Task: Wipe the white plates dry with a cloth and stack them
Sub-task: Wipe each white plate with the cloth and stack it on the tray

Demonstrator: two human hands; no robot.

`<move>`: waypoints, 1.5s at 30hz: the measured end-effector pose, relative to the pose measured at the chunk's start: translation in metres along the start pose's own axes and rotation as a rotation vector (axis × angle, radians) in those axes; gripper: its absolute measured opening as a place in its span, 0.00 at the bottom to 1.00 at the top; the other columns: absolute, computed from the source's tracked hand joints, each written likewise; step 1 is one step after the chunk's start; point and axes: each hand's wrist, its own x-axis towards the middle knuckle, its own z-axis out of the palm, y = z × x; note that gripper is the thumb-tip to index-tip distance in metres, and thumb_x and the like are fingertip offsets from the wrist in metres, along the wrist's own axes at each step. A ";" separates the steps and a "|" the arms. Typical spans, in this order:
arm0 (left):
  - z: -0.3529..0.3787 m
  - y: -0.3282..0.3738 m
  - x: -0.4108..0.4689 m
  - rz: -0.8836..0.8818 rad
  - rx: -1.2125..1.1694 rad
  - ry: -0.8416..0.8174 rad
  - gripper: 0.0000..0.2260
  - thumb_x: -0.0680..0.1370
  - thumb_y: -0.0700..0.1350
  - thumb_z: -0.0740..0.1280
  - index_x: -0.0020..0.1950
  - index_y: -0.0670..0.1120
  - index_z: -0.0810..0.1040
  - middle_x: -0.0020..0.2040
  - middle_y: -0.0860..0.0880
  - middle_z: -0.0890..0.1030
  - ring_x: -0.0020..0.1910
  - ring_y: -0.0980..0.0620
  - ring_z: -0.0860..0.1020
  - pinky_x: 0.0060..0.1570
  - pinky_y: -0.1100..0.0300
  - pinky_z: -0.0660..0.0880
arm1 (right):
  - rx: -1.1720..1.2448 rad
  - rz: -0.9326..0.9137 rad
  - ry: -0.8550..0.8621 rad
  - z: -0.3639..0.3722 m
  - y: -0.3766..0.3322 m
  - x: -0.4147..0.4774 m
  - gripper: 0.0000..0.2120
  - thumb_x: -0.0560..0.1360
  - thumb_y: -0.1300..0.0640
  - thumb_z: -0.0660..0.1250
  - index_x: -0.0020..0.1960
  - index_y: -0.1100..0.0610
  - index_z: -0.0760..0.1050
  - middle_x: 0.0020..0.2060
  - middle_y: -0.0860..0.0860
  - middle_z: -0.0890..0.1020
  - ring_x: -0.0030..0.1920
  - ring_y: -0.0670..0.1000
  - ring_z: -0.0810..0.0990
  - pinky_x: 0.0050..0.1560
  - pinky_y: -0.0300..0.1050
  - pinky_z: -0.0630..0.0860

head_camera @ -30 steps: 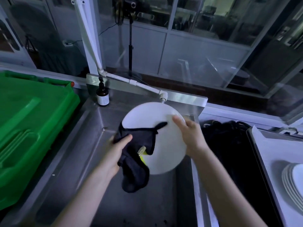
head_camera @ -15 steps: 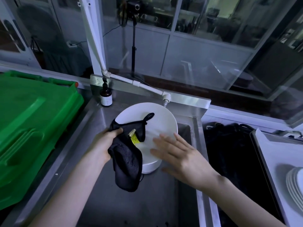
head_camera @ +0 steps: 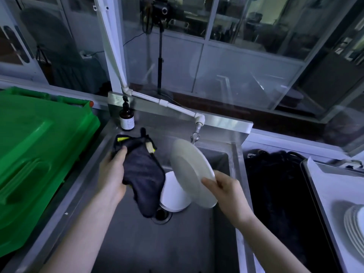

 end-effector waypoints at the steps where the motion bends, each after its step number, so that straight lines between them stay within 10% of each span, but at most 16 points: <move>1: 0.000 -0.004 -0.004 0.092 0.096 0.028 0.10 0.81 0.47 0.66 0.60 0.48 0.80 0.56 0.42 0.83 0.52 0.44 0.82 0.51 0.53 0.76 | 0.147 0.066 0.011 0.001 0.002 -0.001 0.12 0.79 0.61 0.68 0.36 0.53 0.78 0.31 0.43 0.74 0.34 0.43 0.71 0.36 0.39 0.67; 6: 0.032 -0.022 -0.036 0.744 0.739 -0.449 0.23 0.81 0.42 0.64 0.72 0.61 0.65 0.74 0.59 0.66 0.76 0.57 0.61 0.71 0.69 0.59 | 0.491 0.140 -0.087 0.018 -0.005 -0.005 0.10 0.73 0.51 0.71 0.47 0.58 0.84 0.39 0.55 0.82 0.42 0.52 0.78 0.40 0.48 0.73; 11: 0.048 -0.028 -0.051 0.978 0.969 -0.708 0.23 0.81 0.48 0.60 0.76 0.53 0.63 0.79 0.57 0.60 0.80 0.52 0.50 0.75 0.42 0.59 | 0.685 0.183 -0.064 0.015 -0.017 0.015 0.11 0.72 0.53 0.72 0.52 0.56 0.85 0.45 0.58 0.86 0.45 0.54 0.84 0.41 0.46 0.80; 19: 0.070 0.000 -0.031 0.739 0.885 -0.549 0.23 0.82 0.38 0.63 0.76 0.46 0.65 0.78 0.53 0.60 0.80 0.51 0.51 0.76 0.49 0.56 | 0.534 0.143 -0.102 0.004 -0.017 0.012 0.11 0.72 0.53 0.71 0.51 0.58 0.84 0.41 0.56 0.84 0.43 0.52 0.82 0.40 0.48 0.79; 27: 0.068 -0.009 -0.043 1.017 1.007 -0.869 0.22 0.81 0.44 0.59 0.76 0.47 0.67 0.78 0.54 0.62 0.80 0.52 0.50 0.76 0.41 0.54 | 0.468 0.170 -0.078 0.001 -0.021 0.020 0.06 0.78 0.61 0.68 0.50 0.61 0.83 0.45 0.67 0.83 0.46 0.57 0.81 0.46 0.57 0.75; 35: 0.041 -0.014 -0.017 0.493 0.759 -0.524 0.24 0.81 0.33 0.62 0.76 0.47 0.66 0.76 0.52 0.67 0.78 0.54 0.59 0.76 0.53 0.57 | 0.651 0.159 -0.089 -0.023 -0.018 0.008 0.14 0.69 0.55 0.72 0.49 0.63 0.84 0.43 0.60 0.85 0.42 0.55 0.84 0.40 0.49 0.81; 45: 0.059 -0.007 -0.025 0.868 1.015 -0.693 0.26 0.80 0.36 0.64 0.77 0.48 0.64 0.77 0.56 0.61 0.79 0.56 0.50 0.75 0.64 0.52 | 0.547 0.199 -0.161 -0.010 -0.020 0.016 0.14 0.69 0.54 0.72 0.51 0.62 0.84 0.43 0.62 0.84 0.42 0.57 0.82 0.42 0.52 0.80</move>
